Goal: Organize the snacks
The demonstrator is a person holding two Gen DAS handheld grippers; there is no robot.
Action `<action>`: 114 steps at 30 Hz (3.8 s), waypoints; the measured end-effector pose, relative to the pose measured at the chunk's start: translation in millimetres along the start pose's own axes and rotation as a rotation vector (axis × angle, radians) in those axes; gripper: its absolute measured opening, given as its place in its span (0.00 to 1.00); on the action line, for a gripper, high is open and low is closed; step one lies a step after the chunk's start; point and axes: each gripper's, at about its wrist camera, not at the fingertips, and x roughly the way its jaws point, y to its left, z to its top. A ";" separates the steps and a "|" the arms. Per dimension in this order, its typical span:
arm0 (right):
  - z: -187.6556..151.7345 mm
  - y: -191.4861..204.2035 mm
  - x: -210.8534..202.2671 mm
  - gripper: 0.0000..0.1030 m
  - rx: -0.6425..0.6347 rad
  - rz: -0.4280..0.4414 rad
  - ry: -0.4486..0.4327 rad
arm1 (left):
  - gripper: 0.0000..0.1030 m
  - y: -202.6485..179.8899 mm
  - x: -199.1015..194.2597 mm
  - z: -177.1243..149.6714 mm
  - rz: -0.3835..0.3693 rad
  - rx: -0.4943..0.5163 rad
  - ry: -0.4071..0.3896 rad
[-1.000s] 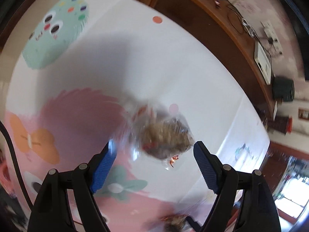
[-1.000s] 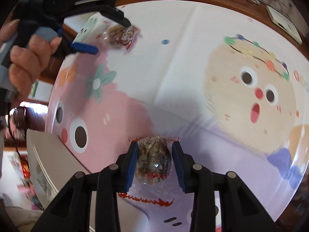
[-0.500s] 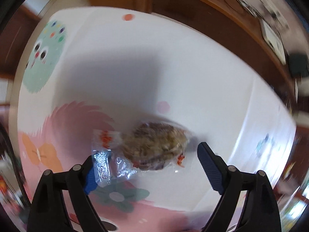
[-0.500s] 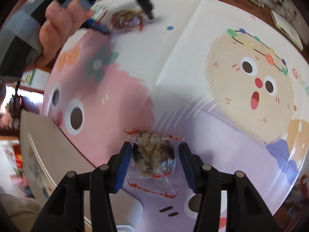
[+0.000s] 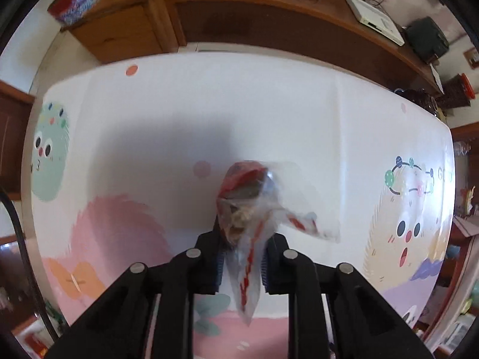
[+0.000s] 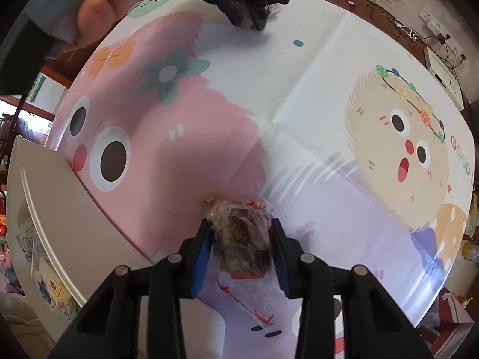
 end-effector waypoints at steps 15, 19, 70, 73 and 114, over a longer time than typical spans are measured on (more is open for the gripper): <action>-32.3 -38.5 -77.0 0.36 0.218 0.012 -0.223 | 0.15 31.0 -103.3 -99.8 -0.190 0.106 -0.234; -46.8 -23.6 -116.6 0.36 0.291 0.005 -0.313 | 0.15 52.7 -162.2 -156.4 -0.196 0.198 -0.308; -187.9 168.5 -192.0 0.51 0.550 -0.299 -0.532 | 0.80 125.6 -211.2 -421.6 0.075 0.458 -0.341; -189.9 170.9 -193.1 0.51 0.546 -0.292 -0.528 | 0.80 126.9 -211.8 -423.8 0.076 0.449 -0.337; -251.7 209.1 -256.7 0.52 0.579 -0.289 -0.634 | 0.90 140.2 -313.6 -489.9 0.023 0.186 -0.600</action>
